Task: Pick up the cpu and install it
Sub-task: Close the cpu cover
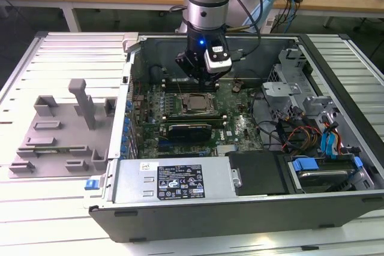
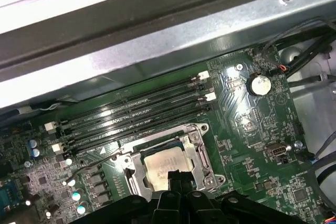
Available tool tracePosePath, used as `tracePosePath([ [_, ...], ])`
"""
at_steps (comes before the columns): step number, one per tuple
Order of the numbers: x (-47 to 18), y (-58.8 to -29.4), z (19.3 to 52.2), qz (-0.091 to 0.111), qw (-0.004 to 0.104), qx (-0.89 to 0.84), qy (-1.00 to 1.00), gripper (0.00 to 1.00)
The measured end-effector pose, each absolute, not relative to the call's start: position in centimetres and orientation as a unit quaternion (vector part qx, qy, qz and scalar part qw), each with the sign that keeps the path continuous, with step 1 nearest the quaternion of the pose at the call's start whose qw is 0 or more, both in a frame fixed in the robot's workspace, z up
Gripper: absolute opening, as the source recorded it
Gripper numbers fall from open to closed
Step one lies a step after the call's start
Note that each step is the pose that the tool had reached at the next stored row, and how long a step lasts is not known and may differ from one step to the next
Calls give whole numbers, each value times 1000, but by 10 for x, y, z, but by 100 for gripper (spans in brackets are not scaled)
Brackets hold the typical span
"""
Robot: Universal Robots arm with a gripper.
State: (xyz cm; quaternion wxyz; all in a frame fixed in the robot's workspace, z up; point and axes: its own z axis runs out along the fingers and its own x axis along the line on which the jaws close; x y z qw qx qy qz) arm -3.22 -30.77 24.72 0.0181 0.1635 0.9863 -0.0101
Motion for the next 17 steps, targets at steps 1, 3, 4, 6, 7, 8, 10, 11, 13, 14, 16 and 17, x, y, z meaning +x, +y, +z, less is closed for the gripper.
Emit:
tracePosePath([
  [1,-32,-308,247,-11,18,163,986,11],
  [3,-32,-308,247,-11,18,163,986,11],
  [4,-32,-308,247,-11,18,162,987,11],
  [6,-32,-308,247,-11,18,162,987,11],
  [7,-32,-308,247,-11,18,162,987,11],
  [8,-32,-308,247,-11,18,161,987,11],
  [10,-32,-308,247,-11,18,157,987,11],
  [11,-33,-308,247,-11,18,153,988,11],
  [13,-33,-307,247,-11,18,130,991,11],
  [14,-33,-306,247,-11,18,123,992,11],
  [16,-33,-306,247,-11,19,106,994,11],
  [17,-33,-306,247,-11,19,102,995,11],
])
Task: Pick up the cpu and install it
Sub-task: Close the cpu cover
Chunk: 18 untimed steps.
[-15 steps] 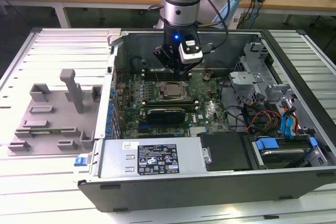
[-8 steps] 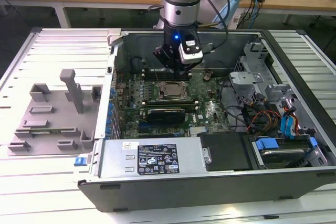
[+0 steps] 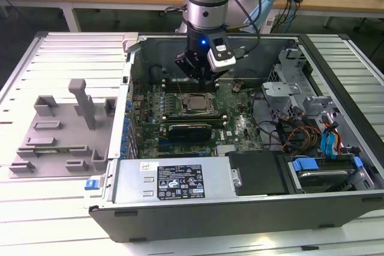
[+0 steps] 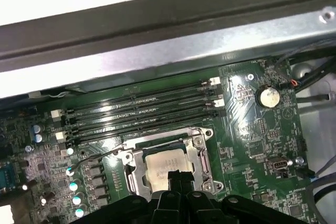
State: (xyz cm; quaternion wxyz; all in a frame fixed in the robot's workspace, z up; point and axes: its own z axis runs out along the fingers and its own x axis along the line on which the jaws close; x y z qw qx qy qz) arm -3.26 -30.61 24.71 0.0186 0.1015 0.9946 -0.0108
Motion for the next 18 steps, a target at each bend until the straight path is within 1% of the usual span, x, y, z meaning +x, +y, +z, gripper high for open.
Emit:
tracePosePath([
  [18,-33,-306,246,-10,19,68,997,11],
])
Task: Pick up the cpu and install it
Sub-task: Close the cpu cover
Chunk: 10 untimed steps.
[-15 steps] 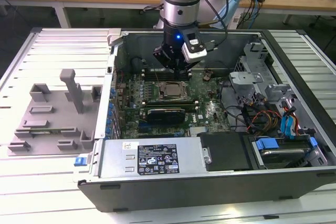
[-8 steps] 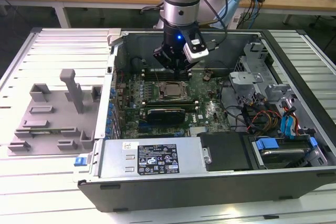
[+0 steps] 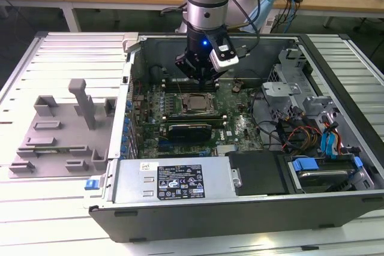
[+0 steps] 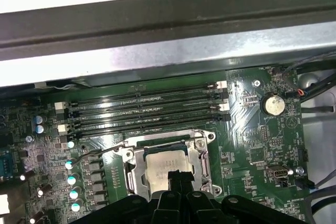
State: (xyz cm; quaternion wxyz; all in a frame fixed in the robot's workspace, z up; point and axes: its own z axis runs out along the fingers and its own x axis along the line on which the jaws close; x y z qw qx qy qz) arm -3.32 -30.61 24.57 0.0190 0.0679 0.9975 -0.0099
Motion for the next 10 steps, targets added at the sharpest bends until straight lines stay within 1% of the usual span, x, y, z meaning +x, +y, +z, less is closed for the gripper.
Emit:
tracePosePath([
  [10,-39,-307,244,-9,20,44,999,11],
])
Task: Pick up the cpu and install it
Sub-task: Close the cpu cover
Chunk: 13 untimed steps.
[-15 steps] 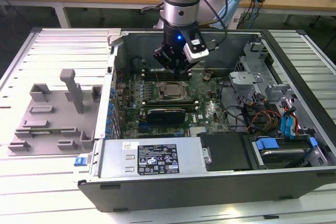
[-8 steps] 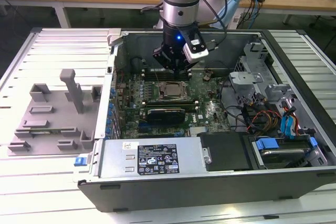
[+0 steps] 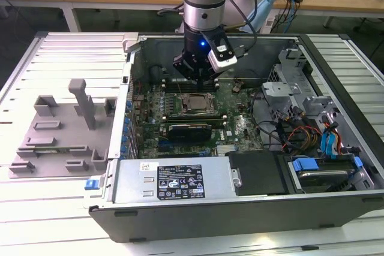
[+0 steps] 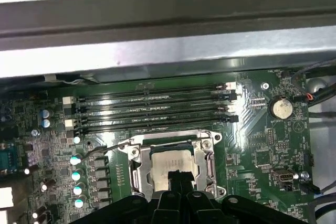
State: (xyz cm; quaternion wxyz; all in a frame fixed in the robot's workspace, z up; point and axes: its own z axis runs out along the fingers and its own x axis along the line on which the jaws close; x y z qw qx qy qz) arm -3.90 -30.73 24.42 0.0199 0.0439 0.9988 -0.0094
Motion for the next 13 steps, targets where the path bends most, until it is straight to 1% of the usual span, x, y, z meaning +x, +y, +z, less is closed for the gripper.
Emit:
tracePosePath([
  [13,-41,-309,243,-9,20,34,999,11],
])
